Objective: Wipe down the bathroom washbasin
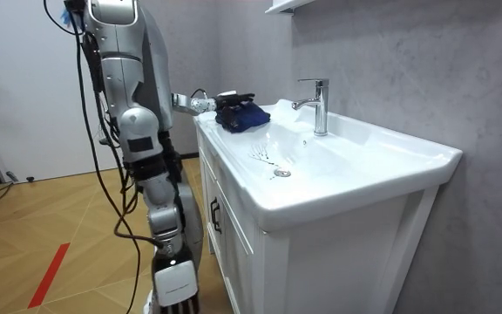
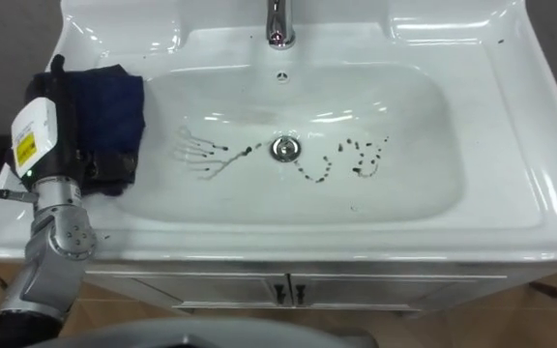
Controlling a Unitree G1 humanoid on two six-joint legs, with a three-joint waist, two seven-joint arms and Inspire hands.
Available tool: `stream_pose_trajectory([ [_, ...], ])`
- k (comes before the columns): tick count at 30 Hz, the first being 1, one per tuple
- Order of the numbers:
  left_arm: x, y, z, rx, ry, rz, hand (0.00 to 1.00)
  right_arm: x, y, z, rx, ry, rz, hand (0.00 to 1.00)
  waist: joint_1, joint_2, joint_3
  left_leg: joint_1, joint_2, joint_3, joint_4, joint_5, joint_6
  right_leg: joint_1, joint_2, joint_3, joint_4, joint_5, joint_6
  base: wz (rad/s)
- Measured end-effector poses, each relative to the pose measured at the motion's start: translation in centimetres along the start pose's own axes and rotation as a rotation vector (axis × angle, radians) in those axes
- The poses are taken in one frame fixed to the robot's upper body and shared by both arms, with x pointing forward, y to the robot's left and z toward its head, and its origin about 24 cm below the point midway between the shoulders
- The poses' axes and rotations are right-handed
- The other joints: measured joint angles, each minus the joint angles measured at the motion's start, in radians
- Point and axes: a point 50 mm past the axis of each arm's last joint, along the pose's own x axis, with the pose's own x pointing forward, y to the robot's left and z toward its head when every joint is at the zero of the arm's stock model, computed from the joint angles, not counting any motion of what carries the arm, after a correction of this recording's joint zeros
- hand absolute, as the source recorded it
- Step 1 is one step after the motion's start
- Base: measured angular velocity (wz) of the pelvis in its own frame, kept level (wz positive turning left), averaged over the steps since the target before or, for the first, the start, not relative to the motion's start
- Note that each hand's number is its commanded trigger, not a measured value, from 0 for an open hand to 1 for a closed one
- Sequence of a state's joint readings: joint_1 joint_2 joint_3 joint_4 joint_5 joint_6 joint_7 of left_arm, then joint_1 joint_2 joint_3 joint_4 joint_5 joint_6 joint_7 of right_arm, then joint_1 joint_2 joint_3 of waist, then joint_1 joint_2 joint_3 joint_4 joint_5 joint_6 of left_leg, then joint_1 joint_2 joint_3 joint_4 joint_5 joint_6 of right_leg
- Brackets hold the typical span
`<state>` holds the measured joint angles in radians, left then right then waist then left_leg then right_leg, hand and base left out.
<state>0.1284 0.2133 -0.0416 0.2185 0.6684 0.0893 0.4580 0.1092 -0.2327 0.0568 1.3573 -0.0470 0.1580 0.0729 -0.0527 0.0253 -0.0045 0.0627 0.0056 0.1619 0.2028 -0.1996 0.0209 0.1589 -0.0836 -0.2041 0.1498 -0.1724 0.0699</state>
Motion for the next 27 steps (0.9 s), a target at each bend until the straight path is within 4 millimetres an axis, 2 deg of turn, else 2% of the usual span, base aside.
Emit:
stream_pose_trajectory([
  [14, 0.0, 0.0, -0.2, -0.002, 0.018, 0.005, 0.0, 0.0, -0.1, -0.5, -0.042, 0.055, -0.008, 0.0, 0.0, 0.003, 0.001, 0.0, 0.0, 0.0, 0.0, 0.0, 0.0, -0.002, 0.001, 0.0, 0.001, 0.0, 0.0, 0.0],
  [19, -0.1, -0.7, -0.9, 0.011, 0.043, -0.012, 0.0, 0.0, -0.2, -0.4, -0.077, 0.057, -0.024, 0.0, 0.001, 0.006, 0.0005, 0.001, 0.002, 0.004, -0.003, 0.0, -0.001, -0.001, 0.003, 0.008, 0.001, 0.0, 0.0, -0.02],
  [27, -0.4, -1.8, -1.4, 0.012, 0.074, -0.056, 0.0, -0.2, -0.3, 1.0, -0.113, 0.0, -0.016, 0.0, -0.001, 0.012, -0.0009, 0.006, 0.005, 0.016, -0.004, 0.002, -0.004, -0.001, 0.004, 0.007, 0.001, -0.002, -0.005, -0.04],
])
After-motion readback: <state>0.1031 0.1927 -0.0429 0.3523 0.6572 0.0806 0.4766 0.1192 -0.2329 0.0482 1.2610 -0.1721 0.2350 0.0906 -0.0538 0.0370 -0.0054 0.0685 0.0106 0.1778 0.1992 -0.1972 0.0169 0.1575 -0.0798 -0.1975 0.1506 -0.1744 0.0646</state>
